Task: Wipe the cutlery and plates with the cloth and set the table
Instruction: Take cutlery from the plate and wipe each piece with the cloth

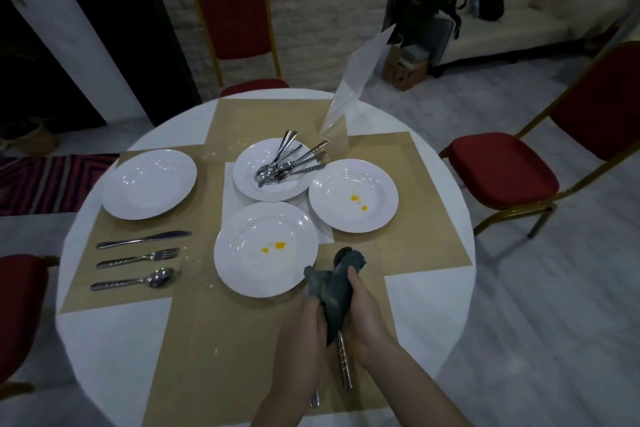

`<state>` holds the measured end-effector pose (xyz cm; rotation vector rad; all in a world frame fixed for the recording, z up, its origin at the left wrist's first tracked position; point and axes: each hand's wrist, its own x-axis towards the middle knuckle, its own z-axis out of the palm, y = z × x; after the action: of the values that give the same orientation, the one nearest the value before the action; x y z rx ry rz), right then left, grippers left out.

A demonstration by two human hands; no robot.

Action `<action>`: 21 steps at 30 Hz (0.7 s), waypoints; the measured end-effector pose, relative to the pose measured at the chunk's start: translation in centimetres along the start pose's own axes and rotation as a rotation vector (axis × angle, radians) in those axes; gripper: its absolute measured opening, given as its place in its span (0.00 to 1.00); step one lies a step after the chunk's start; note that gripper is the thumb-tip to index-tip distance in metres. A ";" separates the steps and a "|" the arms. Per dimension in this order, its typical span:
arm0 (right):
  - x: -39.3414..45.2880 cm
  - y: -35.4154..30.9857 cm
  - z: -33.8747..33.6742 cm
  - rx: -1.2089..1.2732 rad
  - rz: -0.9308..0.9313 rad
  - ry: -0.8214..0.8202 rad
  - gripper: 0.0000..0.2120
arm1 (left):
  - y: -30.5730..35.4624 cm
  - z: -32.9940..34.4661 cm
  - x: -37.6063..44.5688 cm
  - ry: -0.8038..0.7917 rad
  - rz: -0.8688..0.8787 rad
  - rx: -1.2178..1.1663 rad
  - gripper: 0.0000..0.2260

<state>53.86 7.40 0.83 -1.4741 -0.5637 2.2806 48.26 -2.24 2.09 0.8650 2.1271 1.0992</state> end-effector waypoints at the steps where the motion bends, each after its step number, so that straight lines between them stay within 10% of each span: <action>1: 0.1 -0.1 0.1 0.073 0.035 0.023 0.24 | 0.0 0.0 -0.2 -0.014 -0.020 -0.022 0.11; 21: 2.1 -1.4 0.4 -0.121 -0.137 0.149 0.12 | -0.2 -0.5 -0.4 -0.176 -0.147 -0.239 0.13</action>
<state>52.78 9.59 0.14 -1.5941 -0.7452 2.0447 48.07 -2.87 2.23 0.6575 1.8397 1.1293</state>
